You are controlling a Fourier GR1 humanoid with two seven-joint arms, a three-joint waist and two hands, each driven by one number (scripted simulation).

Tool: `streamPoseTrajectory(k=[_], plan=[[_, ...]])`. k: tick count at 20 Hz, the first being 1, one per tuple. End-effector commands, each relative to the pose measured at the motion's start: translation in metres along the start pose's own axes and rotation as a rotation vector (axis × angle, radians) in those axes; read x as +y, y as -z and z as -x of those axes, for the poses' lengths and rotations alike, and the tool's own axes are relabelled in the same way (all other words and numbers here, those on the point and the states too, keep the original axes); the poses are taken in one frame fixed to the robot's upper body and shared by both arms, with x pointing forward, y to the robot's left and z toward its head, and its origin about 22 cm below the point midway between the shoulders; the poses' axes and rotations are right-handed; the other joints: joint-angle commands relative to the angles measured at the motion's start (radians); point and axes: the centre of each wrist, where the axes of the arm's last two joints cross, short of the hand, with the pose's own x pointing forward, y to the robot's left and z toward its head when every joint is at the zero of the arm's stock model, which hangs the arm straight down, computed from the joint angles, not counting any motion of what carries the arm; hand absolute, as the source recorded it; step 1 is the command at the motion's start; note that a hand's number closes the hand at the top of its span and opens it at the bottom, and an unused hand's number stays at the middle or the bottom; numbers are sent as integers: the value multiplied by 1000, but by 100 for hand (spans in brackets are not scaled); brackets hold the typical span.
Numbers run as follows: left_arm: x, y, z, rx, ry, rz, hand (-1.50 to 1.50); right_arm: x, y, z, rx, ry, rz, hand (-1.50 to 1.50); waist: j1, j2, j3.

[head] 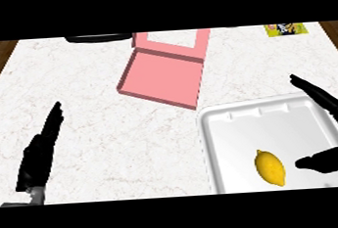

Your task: Pick the lemon from the tray and place it in the cardboard box

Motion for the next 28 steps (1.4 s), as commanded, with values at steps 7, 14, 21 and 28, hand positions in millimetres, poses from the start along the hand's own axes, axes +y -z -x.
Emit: streamPoseTrajectory(k=[7,14,21,28], plan=[[-13,2,1,-2,0,12,0,-1,-12,-46,209,-311,-498,-150,-1,2,1],[0,9,6,-4,7,8,0,26,-18,-84,299,-353,-503,-150,-4,3,2],[-2,1,6,-15,5,10,0,50,-12,-71,352,-381,-472,-150,1,3,3],[-8,8,-7,1,-2,9,0,80,-13,-38,370,-397,-496,-150,2,4,3]])
